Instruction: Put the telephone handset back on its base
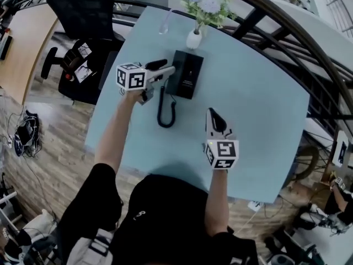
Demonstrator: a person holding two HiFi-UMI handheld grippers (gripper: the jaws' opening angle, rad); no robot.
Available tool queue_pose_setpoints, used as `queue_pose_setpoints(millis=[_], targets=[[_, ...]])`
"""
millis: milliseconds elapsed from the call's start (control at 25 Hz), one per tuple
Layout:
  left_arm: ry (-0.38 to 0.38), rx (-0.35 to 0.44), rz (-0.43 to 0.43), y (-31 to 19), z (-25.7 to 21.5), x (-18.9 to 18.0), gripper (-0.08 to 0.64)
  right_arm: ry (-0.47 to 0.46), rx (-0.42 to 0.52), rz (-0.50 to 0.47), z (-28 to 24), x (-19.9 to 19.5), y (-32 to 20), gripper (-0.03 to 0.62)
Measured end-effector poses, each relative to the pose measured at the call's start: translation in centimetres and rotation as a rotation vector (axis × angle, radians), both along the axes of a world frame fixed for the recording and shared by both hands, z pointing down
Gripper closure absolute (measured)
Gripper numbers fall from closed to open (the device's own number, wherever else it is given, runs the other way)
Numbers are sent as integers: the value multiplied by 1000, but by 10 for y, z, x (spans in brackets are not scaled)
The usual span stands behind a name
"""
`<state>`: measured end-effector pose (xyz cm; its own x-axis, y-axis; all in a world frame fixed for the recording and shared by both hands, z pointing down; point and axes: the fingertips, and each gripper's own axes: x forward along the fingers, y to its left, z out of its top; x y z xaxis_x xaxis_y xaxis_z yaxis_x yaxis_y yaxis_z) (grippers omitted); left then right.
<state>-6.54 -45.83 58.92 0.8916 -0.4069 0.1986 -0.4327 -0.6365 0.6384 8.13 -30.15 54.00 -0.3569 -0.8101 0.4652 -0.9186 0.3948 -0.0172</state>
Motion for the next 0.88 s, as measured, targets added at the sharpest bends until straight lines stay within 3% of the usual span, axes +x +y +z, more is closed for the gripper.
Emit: queue_pose_setpoints(millis=[200, 320, 600, 880], targets=[[-6, 185, -132, 26, -64, -4, 354, -23, 73, -33, -19, -17, 4, 606], [-45, 293, -259, 43, -90, -12, 558, -36, 110, -53, -23, -25, 7, 606], [-180, 460, -448, 101, -152, -13, 558, -112, 236, -60, -66, -30, 3, 606], [-234, 492, -577, 154, -179, 0, 558, -185, 365, -28, -136, -24, -7, 606]])
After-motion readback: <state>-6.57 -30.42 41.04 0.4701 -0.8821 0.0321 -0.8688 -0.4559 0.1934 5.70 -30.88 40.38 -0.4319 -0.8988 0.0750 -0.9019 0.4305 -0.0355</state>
